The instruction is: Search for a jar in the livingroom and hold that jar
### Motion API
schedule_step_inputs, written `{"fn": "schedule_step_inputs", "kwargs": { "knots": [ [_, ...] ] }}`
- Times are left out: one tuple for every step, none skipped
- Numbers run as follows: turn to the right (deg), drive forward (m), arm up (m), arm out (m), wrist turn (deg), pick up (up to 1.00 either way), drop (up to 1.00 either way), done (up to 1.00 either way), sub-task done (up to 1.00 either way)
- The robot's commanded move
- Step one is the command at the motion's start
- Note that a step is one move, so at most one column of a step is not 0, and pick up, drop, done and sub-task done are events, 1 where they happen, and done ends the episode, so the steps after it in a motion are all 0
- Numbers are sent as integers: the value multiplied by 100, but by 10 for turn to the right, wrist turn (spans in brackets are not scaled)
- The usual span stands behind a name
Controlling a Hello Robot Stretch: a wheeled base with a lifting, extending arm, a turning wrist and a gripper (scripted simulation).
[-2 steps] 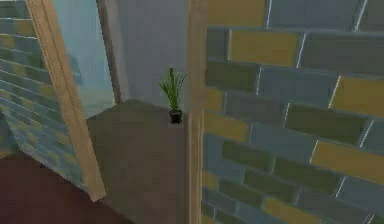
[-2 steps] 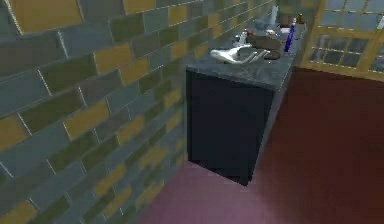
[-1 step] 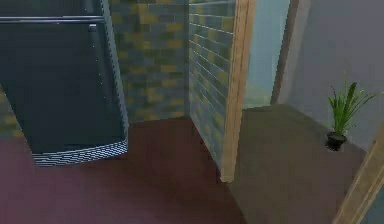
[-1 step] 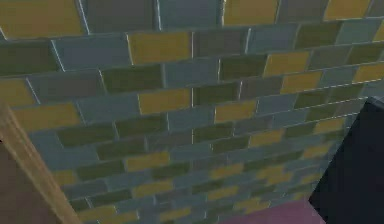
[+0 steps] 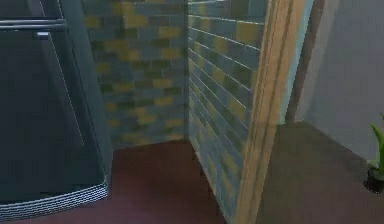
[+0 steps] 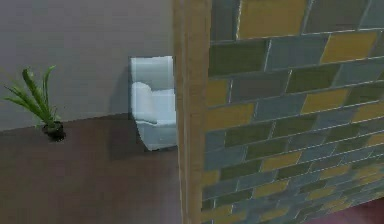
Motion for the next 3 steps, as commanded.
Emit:
{"fn": "schedule_step_inputs", "kwargs": {
  "knots": [
    [90,0,0,0,0,0,0,0,0],
    [0,35,0,0,0,0,0,0,0],
    [450,0,0,0,0,0,0,0,0]
  ]
}}
